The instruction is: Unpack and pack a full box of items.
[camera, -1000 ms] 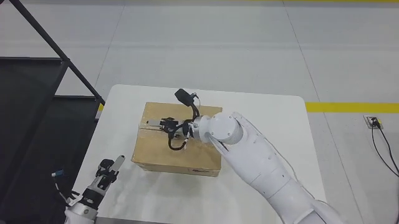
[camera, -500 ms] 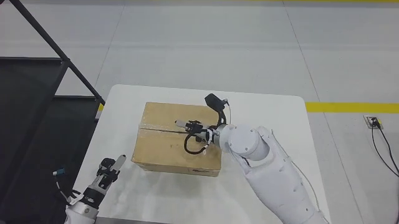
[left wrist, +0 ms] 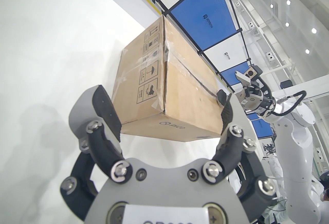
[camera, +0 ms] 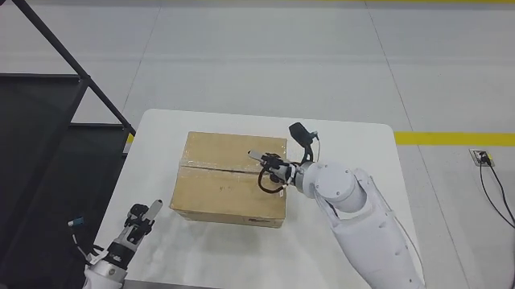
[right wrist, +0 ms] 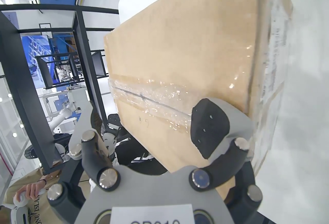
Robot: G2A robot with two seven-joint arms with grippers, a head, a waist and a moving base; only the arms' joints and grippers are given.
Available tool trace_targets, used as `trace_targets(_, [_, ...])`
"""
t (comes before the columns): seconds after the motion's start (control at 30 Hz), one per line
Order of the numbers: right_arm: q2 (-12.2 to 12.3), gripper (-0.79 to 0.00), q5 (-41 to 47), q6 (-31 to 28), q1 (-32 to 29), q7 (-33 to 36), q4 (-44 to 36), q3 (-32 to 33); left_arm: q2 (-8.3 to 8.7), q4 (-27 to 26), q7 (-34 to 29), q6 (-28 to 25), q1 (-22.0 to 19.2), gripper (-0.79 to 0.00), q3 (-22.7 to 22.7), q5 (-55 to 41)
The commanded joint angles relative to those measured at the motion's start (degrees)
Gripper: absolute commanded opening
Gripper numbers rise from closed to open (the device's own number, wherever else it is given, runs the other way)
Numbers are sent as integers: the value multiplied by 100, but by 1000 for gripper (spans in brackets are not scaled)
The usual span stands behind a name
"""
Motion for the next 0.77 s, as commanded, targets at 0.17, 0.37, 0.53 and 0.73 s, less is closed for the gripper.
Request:
trace_targets(0.17, [172,0,225,-494,-1066,-454,-1114,939,0,-56,203,-16,-34,0,-29,-144])
trace_targets(0.37, [244,0,737,-1308,-1895,-1299,-1532,1777,-21,-47,644,152,-123,0,-256,-785])
trace_targets(0.53, [245,0,779,-1366,-1937,-1403,-1531,1829,-45,-32,932,358,-190,0,-300,-1102])
trace_targets(0.73, [245,-1,769,-1349,-1927,-1363,-1530,1816,-47,-33,949,374,-193,-1,-297,-1108])
